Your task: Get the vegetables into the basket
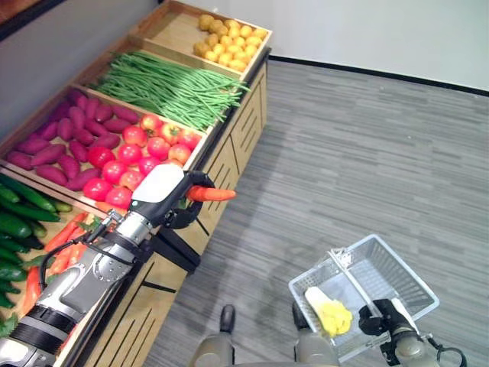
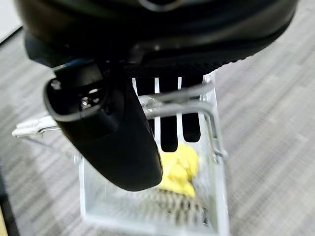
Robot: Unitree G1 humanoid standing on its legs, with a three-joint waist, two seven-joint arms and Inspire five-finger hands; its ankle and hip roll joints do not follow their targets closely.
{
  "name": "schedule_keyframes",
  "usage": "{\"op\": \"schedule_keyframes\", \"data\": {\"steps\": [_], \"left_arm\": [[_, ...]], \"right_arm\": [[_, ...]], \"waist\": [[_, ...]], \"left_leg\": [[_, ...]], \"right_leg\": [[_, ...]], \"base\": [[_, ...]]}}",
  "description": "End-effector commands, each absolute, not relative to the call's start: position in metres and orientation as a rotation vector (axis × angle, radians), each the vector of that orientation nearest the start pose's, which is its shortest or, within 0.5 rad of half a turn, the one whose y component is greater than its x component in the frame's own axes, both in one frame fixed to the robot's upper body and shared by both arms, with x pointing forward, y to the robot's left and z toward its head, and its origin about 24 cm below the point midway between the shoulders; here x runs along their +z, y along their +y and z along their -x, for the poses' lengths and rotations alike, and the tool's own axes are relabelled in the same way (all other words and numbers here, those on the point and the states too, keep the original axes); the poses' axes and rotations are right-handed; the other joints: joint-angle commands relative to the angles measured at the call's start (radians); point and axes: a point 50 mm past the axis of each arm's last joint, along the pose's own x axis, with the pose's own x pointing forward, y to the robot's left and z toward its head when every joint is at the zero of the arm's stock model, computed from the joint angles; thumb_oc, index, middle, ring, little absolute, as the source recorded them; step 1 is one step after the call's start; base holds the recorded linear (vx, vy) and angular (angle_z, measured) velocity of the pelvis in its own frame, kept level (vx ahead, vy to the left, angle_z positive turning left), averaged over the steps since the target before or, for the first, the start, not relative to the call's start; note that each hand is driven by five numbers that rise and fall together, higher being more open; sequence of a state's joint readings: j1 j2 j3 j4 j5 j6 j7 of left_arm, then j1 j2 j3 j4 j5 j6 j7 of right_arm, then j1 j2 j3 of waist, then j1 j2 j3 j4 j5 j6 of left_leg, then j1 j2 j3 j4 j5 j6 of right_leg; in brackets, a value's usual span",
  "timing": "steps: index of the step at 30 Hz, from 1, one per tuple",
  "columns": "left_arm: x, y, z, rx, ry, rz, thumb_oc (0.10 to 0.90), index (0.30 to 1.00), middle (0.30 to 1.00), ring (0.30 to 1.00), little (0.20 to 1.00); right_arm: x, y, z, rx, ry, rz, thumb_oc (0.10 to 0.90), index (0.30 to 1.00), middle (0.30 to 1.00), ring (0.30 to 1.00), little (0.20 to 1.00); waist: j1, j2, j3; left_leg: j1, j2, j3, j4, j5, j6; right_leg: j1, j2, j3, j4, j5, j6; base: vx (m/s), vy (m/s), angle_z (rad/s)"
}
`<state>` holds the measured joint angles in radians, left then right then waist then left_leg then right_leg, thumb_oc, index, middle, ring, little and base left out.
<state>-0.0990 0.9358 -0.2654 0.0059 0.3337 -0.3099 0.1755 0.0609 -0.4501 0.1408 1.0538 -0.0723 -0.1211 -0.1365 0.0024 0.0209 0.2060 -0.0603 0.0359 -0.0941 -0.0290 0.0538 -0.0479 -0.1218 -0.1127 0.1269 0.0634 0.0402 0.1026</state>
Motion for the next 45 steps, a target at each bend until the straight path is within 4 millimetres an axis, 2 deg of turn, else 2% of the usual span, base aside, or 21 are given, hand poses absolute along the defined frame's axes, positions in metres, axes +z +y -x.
{"op": "schedule_keyframes", "data": {"steps": [1, 2, 4, 6, 7, 8, 10, 13, 18, 22, 23, 24, 25, 27, 28, 31, 33, 34, 39, 42, 45], "left_arm": [[0.166, 0.221, -0.264, -0.184, -0.638, -1.133, 0.400, 0.300, 0.300, 0.300, 0.300], [0.166, 0.222, -0.264, -0.184, -0.638, -1.133, 0.400, 0.300, 0.300, 0.300, 0.300], [0.166, 0.223, -0.263, -0.183, -0.637, -1.141, 0.400, 0.300, 0.300, 0.300, 0.300], [0.168, 0.226, -0.262, -0.175, -0.633, -1.154, 0.400, 0.300, 0.300, 0.300, 0.300], [0.168, 0.226, -0.262, -0.175, -0.632, -1.154, 0.400, 0.300, 0.300, 0.300, 0.300], [0.169, 0.230, -0.260, -0.163, -0.622, -1.169, 0.400, 0.300, 0.300, 0.300, 0.300], [0.167, 0.231, -0.259, -0.170, -0.612, -1.172, 0.400, 0.300, 0.300, 0.300, 0.300], [0.165, 0.227, -0.259, -0.188, -0.610, -1.158, 0.400, 0.300, 0.300, 0.300, 0.300], [0.157, 0.205, -0.262, -0.309, -0.619, -1.101, 0.400, 0.300, 0.300, 0.300, 0.300], [0.152, 0.177, -0.264, -0.440, -0.649, -1.041, 0.400, 0.300, 0.300, 0.300, 0.300], [0.150, 0.162, -0.264, -0.501, -0.673, -1.013, 0.400, 0.300, 0.300, 0.300, 0.300], [0.150, 0.162, -0.265, -0.502, -0.674, -1.013, 0.400, 0.300, 0.300, 0.300, 0.300], [0.152, 0.143, -0.265, -0.561, -0.731, -1.007, 0.400, 0.300, 0.300, 0.300, 0.300], [0.150, 0.127, -0.264, -0.625, -0.764, -0.996, 0.400, 0.300, 0.300, 0.300, 0.300], [0.150, 0.126, -0.265, -0.626, -0.766, -0.996, 0.400, 0.300, 0.300, 0.300, 0.300], [0.144, 0.101, -0.264, -0.736, -0.791, -0.975, 0.400, 0.300, 0.300, 0.300, 0.300], [0.144, 0.100, -0.264, -0.737, -0.793, -0.975, 0.400, 0.300, 0.300, 0.300, 0.300], [0.142, 0.090, -0.263, -0.801, -0.809, -0.989, 0.400, 0.300, 0.300, 0.300, 0.300], [0.134, 0.078, -0.264, -0.879, -0.805, -1.019, 0.400, 0.300, 0.300, 0.300, 0.300], [0.130, 0.076, -0.264, -0.905, -0.801, -1.047, 0.400, 0.300, 0.300, 0.300, 0.300], [0.124, 0.073, -0.266, -0.940, -0.791, -1.090, 0.400, 0.300, 0.300, 0.300, 0.300]], "right_arm": [[-0.103, -0.313, -0.136, -0.180, 0.831, 0.644, 0.400, 0.300, 0.300, 0.300, 0.300], [-0.103, -0.313, -0.136, -0.180, 0.832, 0.644, 0.400, 0.300, 0.300, 0.300, 0.300], [-0.103, -0.307, -0.142, -0.165, 0.812, 0.643, 0.400, 0.300, 0.300, 0.300, 0.300], [-0.100, -0.299, -0.154, -0.141, 0.773, 0.656, 0.400, 0.300, 0.300, 0.300, 0.300], [-0.100, -0.298, -0.154, -0.141, 0.773, 0.656, 0.400, 0.300, 0.300, 0.300, 0.300], [-0.100, -0.295, -0.157, -0.130, 0.763, 0.660, 0.400, 0.300, 0.300, 0.300, 0.300], [-0.099, -0.294, -0.160, -0.119, 0.754, 0.671, 0.400, 0.300, 0.300, 0.300, 0.300], [-0.096, -0.295, -0.165, -0.114, 0.732, 0.688, 0.400, 0.300, 0.300, 0.300, 0.300], [-0.082, -0.304, -0.183, -0.144, 0.682, 0.743, 0.400, 0.300, 0.300, 0.300, 0.300], [-0.060, -0.311, -0.211, -0.170, 0.589, 0.792, 0.400, 0.300, 0.300, 0.300, 0.300], [-0.048, -0.308, -0.226, -0.167, 0.522, 0.807, 0.400, 0.300, 0.300, 0.300, 0.300], [-0.048, -0.308, -0.226, -0.169, 0.522, 0.807, 0.400, 0.300, 0.300, 0.300, 0.300], [-0.033, -0.300, -0.245, -0.159, 0.431, 0.813, 0.400, 0.300, 0.300, 0.300, 0.300], [-0.017, -0.287, -0.263, -0.131, 0.333, 0.816, 0.400, 0.300, 0.300, 0.300, 0.300], [-0.017, -0.288, -0.262, -0.133, 0.333, 0.815, 0.400, 0.300, 0.300, 0.300, 0.300], [0.015, -0.258, -0.292, -0.049, 0.146, 0.838, 0.400, 0.300, 0.300, 0.300, 0.300], [0.015, -0.258, -0.293, -0.051, 0.146, 0.838, 0.400, 0.300, 0.300, 0.300, 0.300], [0.041, -0.235, -0.308, 0.014, 0.002, 0.835, 0.400, 0.300, 0.300, 0.300, 0.300], [0.071, -0.202, -0.328, 0.074, -0.146, 0.776, 0.400, 0.300, 0.300, 0.300, 0.300], [0.076, -0.197, -0.332, 0.075, -0.165, 0.756, 0.400, 0.300, 0.300, 0.300, 0.300], [0.091, -0.184, -0.340, 0.082, -0.228, 0.718, 0.400, 0.300, 0.300, 0.300, 0.300]], "waist": [[-0.059, -0.010, -0.079], [-0.053, -0.011, -0.080], [-0.048, -0.019, -0.084], [-0.016, -0.026, -0.075], [-0.020, -0.025, -0.074], [-0.003, -0.022, -0.070], [0.009, -0.026, -0.077], [0.013, -0.034, -0.083], [0.022, -0.054, -0.127], [0.015, -0.052, -0.152], [0.008, -0.050, -0.158], [0.009, -0.049, -0.156], [0.001, -0.043, -0.164], [-0.007, -0.039, -0.168], [-0.005, -0.038, -0.166], [-0.019, -0.028, -0.178], [-0.018, -0.028, -0.177], [-0.025, -0.022, -0.187], [-0.024, -0.015, -0.201], [-0.023, -0.015, -0.207], [-0.020, -0.014, -0.216]], "left_leg": [[-0.006, 0.000, 0.066, -0.024, 0.015, -0.004], [-0.006, 0.000, 0.073, -0.025, 0.014, -0.003], [0.002, -0.014, 0.129, -0.046, 0.009, 0.010], [0.003, -0.002, 0.189, -0.058, 0.006, 0.015], [0.004, -0.002, 0.186, -0.058, 0.006, 0.015], [0.007, 0.007, 0.213, -0.058, 0.006, 0.016], [0.011, 0.012, 0.235, -0.058, 0.007, 0.019], [0.020, 0.011, 0.244, -0.058, 0.007, 0.016], [0.040, 0.008, 0.261, -0.058, -0.007, 0.006], [0.062, 0.028, 0.258, -0.058, -0.007, -0.010], [0.069, 0.038, 0.252, -0.058, -0.004, -0.017], [0.070, 0.039, 0.251, -0.058, -0.004, -0.017], [0.071, 0.046, 0.247, -0.058, -0.003, -0.023], [0.075, 0.053, 0.248, -0.058, 0.000, -0.027], [0.075, 0.054, 0.248, -0.058, -0.001, -0.027], [0.083, 0.064, 0.254, -0.058, -0.001, -0.033], [0.084, 0.064, 0.255, -0.058, -0.001, -0.033], [0.091, 0.069, 0.259, -0.058, -0.003, -0.034], [0.098, 0.069, 0.261, -0.058, -0.004, -0.036], [0.101, 0.068, 0.262, -0.058, -0.005, -0.036], [0.101, 0.068, 0.262, -0.058, -0.007, -0.036]], "right_leg": [[0.035, -0.036, 0.045, -0.019, 0.005, 0.094], [0.032, -0.036, 0.052, -0.020, 0.006, 0.095], [-0.008, -0.057, 0.075, -0.037, 0.046, 0.122], [-0.049, -0.094, -0.069, -0.008, 0.072, 0.111], [-0.048, -0.094, -0.073, -0.007, 0.070, 0.111], [-0.028, -0.116, -0.209, 0.035, 0.046, 0.090], [-0.002, -0.120, -0.260, 0.055, 0.029, 0.084], [0.011, -0.115, -0.251, 0.057, 0.032, 0.088], [0.049, -0.133, -0.248, -0.062, 0.069, 0.110], [0.088, -0.115, -0.255, -0.105, 0.061, 0.105], [0.102, -0.104, -0.255, -0.117, 0.056, 0.101], [0.104, -0.103, -0.256, -0.119, 0.056, 0.100], [0.115, -0.097, -0.256, -0.140, 0.060, 0.098], [0.123, -0.088, -0.250, -0.147, 0.056, 0.094], [0.124, -0.088, -0.251, -0.147, 0.056, 0.094], [0.132, -0.078, -0.241, -0.151, 0.048, 0.091], [0.133, -0.077, -0.241, -0.151, 0.048, 0.090], [0.137, -0.074, -0.234, -0.151, 0.045, 0.089], [0.143, -0.075, -0.230, -0.151, 0.043, 0.090], [0.146, -0.077, -0.229, -0.151, 0.043, 0.090], [0.145, -0.080, -0.227, -0.151, 0.046, 0.092]], "base": [[-0.02, 0.195, -0.73], [-0.05, 0.298, -0.88], [-0.07, 0.237, -0.77], [-0.10, 0.150, -1.09], [-0.09, 0.079, -1.14], [-0.05, 0.084, -0.74], [-0.04, 0.061, -0.61], [0.00, -0.012, -0.35], [0.05, -0.087, -0.18], [0.07, -0.145, -0.08], [0.04, -0.129, -0.01], [0.04, -0.145, 0.01], [0.02, -0.098, 0.02], [0.02, -0.093, 0.01], [0.01, -0.047, -0.01], [0.01, -0.050, -0.02], [0.01, -0.017, -0.05], [0.02, -0.036, -0.05], [0.01, -0.016, -0.04], [0.00, 0.000, 0.00], [0.00, 0.000, 0.00]]}}
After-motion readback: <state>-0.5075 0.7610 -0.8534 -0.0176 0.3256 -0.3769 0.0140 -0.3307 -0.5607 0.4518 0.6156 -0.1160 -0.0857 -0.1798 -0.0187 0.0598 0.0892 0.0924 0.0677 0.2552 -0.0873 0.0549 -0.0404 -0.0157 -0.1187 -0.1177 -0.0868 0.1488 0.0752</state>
